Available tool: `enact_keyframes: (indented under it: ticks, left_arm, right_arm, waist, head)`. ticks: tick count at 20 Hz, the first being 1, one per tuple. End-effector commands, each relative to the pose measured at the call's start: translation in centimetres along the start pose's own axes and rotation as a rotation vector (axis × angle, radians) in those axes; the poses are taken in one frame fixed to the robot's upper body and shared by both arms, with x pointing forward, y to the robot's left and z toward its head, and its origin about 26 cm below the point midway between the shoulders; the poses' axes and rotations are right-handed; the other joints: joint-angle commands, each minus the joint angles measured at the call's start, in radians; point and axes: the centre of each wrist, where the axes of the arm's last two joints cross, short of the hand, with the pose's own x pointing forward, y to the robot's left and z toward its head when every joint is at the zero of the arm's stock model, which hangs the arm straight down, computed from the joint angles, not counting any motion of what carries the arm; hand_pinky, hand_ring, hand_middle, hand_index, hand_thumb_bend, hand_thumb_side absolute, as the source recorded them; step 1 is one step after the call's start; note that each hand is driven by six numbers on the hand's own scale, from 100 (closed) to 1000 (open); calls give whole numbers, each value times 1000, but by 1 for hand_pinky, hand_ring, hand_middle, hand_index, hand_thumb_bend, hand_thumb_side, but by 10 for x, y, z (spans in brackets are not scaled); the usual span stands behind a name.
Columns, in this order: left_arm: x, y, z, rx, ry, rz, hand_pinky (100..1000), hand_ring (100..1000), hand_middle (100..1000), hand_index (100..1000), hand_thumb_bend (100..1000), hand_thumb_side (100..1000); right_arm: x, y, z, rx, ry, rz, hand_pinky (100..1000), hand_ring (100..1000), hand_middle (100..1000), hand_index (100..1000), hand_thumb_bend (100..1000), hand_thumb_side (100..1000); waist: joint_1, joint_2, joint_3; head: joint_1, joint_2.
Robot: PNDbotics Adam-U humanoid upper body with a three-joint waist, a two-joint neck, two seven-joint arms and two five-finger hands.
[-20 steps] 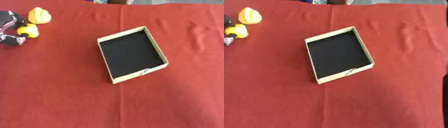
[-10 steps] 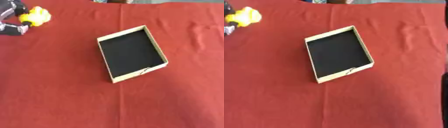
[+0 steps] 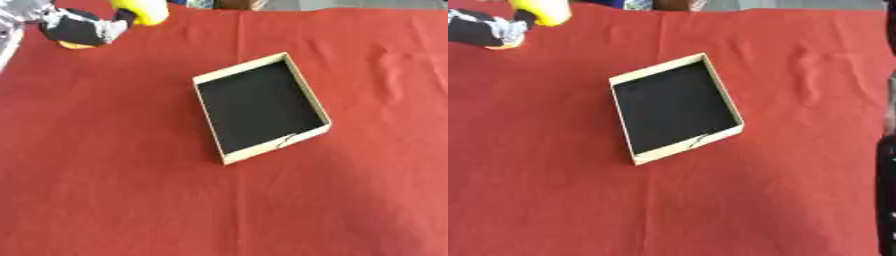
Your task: Pick up objects on the table and place them in the box.
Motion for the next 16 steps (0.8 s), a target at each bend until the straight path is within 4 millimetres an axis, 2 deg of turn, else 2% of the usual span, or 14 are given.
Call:
enact_keyframes:
  ticks: [1, 4, 7, 16]
  left_arm:
    - [28, 5, -21, 15, -97, 15, 517, 471, 429, 560, 100, 100]
    - [47, -8, -37, -8, -146, 43, 518, 473, 432, 562, 100, 100]
    - [57, -23, -47, -25, -154, 67, 515, 469, 429, 561, 100, 100]
    - [55, -79, -61, -41, -13, 137, 510, 460, 425, 564, 100, 100]
  right_arm:
    - [10, -5, -10, -1, -48, 30, 901, 950, 795, 877, 100, 658]
    - [11, -6, -10, -10, -53, 37, 901, 949, 795, 877, 100, 658]
    - [10, -6, -10, -19, -54, 36, 902, 950, 795, 877, 100, 660]
    - [8, -2, -8, -32, -48, 11, 903, 955, 794, 877, 100, 663]
  waist:
    - [2, -29, -1]
    - [4, -29, -5]
    - [5, -29, -9]
    - [-2, -22, -21]
  head:
    - [2, 2]
    - [6, 5]
    - [8, 2]
    - [19, -8]
